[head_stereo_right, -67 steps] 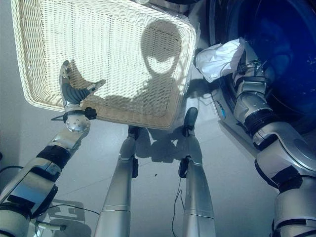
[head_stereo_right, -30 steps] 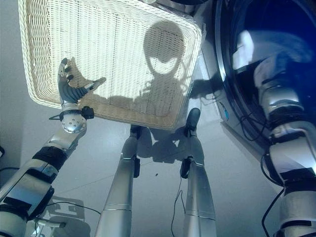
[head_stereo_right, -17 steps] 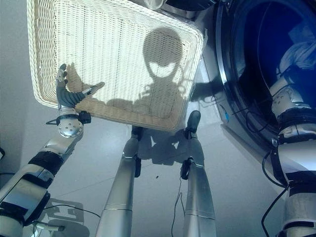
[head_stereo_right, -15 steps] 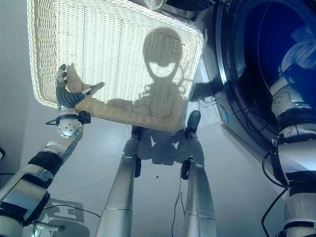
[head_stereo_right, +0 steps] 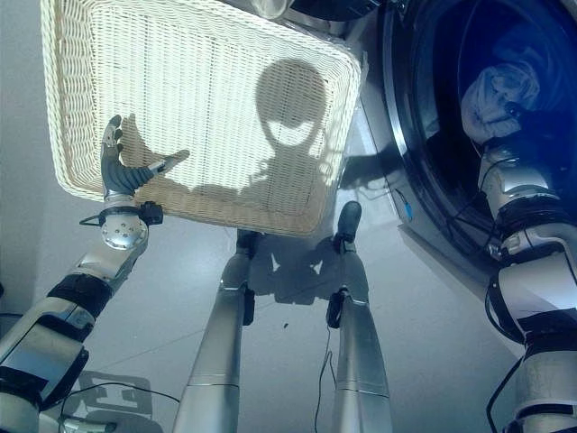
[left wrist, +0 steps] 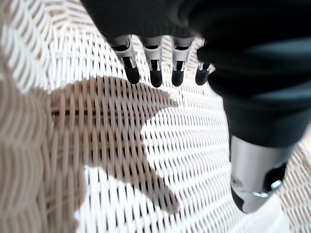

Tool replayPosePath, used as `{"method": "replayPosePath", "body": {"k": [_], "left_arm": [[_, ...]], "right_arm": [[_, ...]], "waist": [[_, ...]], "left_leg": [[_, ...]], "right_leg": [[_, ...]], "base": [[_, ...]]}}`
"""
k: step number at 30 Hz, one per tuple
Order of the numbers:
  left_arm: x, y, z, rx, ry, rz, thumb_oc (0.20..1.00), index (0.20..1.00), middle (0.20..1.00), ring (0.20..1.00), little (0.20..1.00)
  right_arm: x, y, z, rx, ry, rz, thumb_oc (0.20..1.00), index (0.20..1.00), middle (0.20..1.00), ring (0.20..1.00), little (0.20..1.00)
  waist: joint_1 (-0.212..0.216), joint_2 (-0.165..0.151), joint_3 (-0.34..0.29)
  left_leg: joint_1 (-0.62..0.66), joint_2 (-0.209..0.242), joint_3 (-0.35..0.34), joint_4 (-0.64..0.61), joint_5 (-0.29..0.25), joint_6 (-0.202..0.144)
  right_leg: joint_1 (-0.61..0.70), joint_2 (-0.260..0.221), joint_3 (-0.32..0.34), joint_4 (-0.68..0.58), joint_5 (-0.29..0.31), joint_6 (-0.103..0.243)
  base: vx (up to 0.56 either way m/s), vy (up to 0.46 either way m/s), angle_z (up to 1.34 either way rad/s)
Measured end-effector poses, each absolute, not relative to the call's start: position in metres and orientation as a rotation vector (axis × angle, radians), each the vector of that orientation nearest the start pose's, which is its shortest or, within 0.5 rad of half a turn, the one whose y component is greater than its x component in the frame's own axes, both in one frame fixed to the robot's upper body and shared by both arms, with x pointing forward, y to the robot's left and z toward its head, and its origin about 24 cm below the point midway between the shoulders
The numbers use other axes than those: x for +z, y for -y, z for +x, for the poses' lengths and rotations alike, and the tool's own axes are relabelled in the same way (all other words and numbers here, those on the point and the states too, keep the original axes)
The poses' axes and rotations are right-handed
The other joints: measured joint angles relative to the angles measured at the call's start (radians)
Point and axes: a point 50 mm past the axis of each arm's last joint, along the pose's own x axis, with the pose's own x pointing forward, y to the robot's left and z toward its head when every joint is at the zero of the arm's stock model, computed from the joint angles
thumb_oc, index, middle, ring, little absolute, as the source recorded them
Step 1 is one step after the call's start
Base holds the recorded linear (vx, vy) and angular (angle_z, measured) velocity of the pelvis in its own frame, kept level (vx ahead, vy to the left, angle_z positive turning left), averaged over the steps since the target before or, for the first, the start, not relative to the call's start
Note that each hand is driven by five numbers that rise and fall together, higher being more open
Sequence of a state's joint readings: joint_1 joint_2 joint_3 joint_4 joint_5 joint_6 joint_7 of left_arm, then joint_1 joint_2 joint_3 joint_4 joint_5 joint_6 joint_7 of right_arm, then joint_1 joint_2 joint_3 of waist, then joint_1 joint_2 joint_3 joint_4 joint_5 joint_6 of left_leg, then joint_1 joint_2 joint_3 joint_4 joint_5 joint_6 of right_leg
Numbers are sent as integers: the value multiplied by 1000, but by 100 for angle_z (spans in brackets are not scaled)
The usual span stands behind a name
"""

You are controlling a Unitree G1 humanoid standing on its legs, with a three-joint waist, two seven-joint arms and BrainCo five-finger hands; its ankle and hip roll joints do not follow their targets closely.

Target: Put the clothes into the washing machine.

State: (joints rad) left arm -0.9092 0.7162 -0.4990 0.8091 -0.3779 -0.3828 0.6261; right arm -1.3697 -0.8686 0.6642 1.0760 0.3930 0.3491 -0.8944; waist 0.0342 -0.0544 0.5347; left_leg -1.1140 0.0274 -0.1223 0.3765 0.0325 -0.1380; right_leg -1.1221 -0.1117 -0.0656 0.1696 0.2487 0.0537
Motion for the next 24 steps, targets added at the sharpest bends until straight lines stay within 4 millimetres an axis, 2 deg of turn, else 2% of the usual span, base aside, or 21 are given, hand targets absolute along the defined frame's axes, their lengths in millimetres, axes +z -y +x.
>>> {"method": "replayPosePath", "body": {"k": [4,8,11,14,17,21,24], "left_arm": [[210,-259,374,513,516,406,1000,1000,1000,1000,1000],[210,-259,373,512,524,402,1000,1000,1000,1000,1000],[207,-260,372,515,519,401,1000,1000,1000,1000,1000],[206,-260,371,517,524,393,1000,1000,1000,1000,1000],[206,-259,370,521,532,388,1000,1000,1000,1000,1000],[206,-256,371,519,539,379,1000,1000,1000,1000,1000],[204,-253,371,519,541,381,1000,1000,1000,1000,1000]], "right_arm": [[313,336,357,-1302,113,-767,1000,1000,1000,1000,1000],[323,333,353,-1361,179,-761,1000,1000,1000,1000,1000],[330,326,353,-1377,278,-752,1000,1000,1000,1000,1000],[347,306,352,-1354,465,-760,1000,1000,1000,1000,1000],[355,292,349,-1319,596,-786,1000,1000,1000,1000,1000],[348,285,348,-1280,676,-872,1000,1000,1000,1000,1000],[332,280,351,-1211,694,-955,1000,1000,1000,1000,1000]], "waist": [[3,1,0],[5,1,-1],[5,1,-1],[4,2,-1],[4,2,-1],[4,2,-1],[4,2,-1]], "left_leg": [[0,1,3,-9,0,0],[0,2,6,-17,1,-1],[-1,2,8,-21,1,-1],[-2,4,10,-27,2,-2],[-2,5,10,-35,3,-3],[1,5,11,-43,4,-3],[3,6,12,-47,8,-3]], "right_leg": [[-6,0,0,-1,-1,0],[-11,0,1,-1,-1,1],[-15,0,1,-1,-1,1],[-20,1,2,-1,-1,1],[-23,2,2,-1,-3,2],[-26,2,2,0,-7,7],[-26,2,2,1,-10,9]], "base": [[0,0,0],[0,0,0],[0,0,0],[0,0,0],[0,0,0],[0,0,0],[0,0,0]]}}
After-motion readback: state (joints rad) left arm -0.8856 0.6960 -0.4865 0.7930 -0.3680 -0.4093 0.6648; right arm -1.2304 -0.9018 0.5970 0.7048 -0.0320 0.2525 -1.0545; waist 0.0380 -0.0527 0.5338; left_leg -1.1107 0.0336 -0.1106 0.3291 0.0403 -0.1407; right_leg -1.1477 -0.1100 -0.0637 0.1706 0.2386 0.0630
